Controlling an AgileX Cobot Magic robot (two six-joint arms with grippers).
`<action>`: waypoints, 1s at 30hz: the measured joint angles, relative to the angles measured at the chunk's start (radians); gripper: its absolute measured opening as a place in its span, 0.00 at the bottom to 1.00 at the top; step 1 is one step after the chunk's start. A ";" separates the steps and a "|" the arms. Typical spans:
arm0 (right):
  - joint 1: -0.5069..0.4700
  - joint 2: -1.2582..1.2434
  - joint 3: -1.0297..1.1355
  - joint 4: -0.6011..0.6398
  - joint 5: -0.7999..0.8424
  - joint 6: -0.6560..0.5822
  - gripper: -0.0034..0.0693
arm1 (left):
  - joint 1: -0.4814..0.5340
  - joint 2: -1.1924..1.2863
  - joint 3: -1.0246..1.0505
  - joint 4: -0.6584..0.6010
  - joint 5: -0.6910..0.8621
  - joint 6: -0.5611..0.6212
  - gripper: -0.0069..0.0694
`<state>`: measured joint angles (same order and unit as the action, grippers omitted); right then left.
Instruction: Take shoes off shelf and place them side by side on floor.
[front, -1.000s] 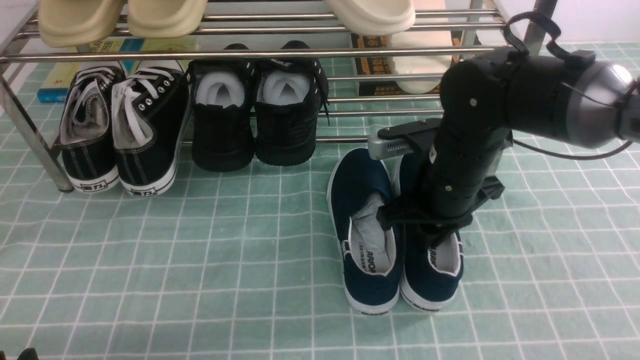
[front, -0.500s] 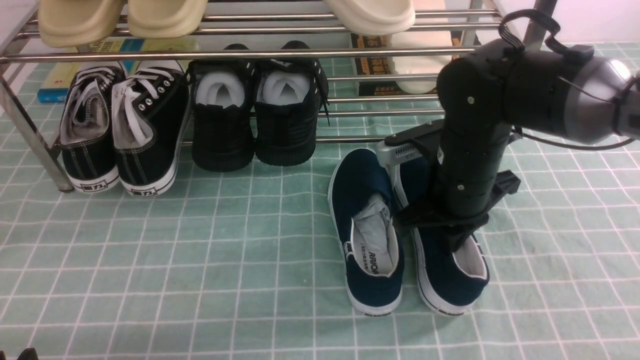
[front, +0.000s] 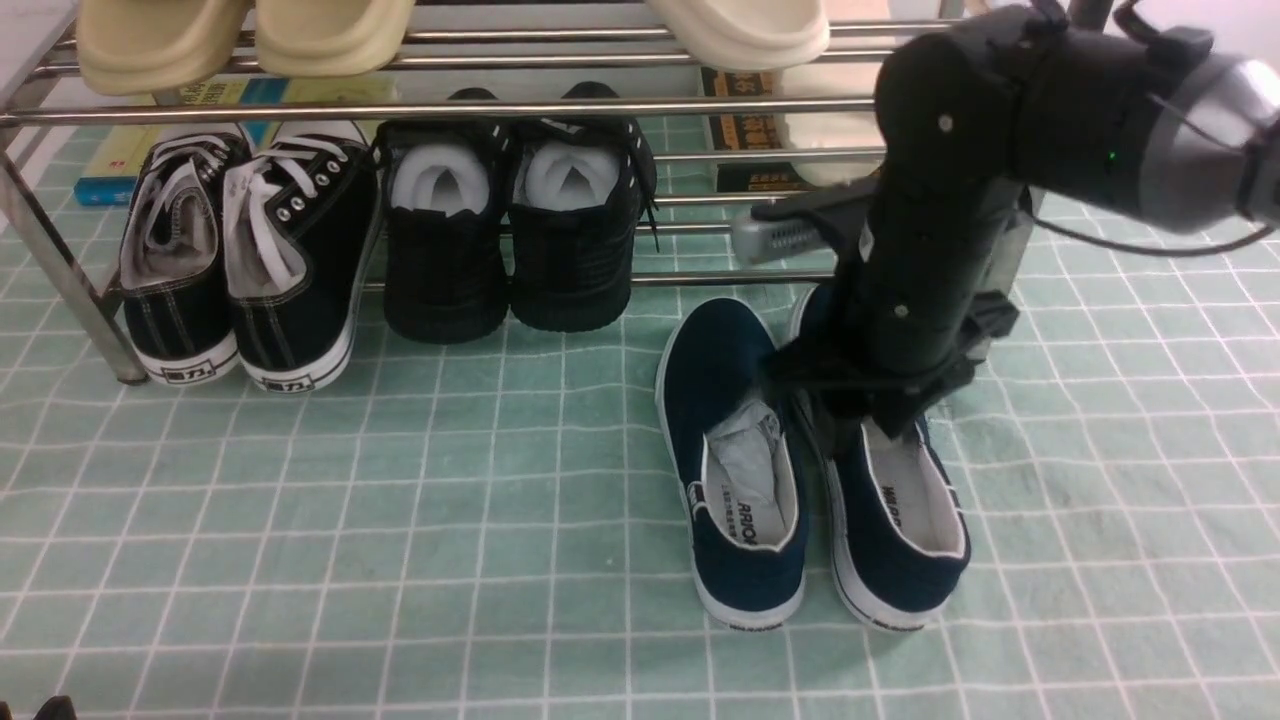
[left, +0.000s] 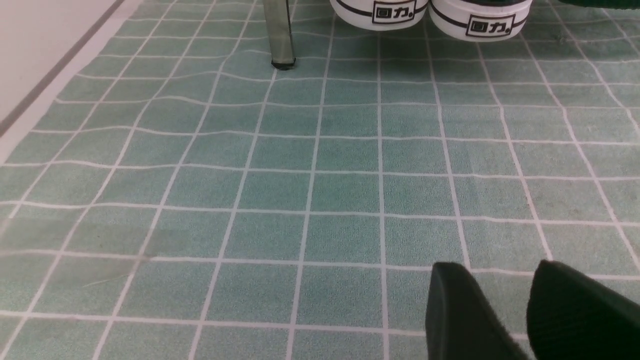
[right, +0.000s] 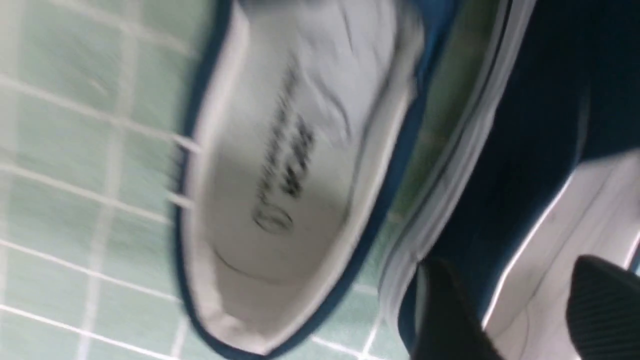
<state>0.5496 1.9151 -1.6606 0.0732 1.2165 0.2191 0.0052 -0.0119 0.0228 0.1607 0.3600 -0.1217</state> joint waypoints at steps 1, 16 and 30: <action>0.000 -0.014 -0.013 0.003 0.000 -0.009 0.54 | 0.000 0.000 0.000 0.000 0.000 0.000 0.41; 0.000 -0.461 0.011 0.024 0.028 -0.072 0.03 | 0.000 0.000 0.000 0.000 0.000 0.000 0.41; 0.000 -1.112 0.845 0.024 -0.547 -0.083 0.03 | 0.000 0.000 0.000 0.000 0.000 0.000 0.41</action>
<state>0.5496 0.8034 -0.8151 0.0973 0.6694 0.1365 0.0052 -0.0119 0.0228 0.1607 0.3600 -0.1217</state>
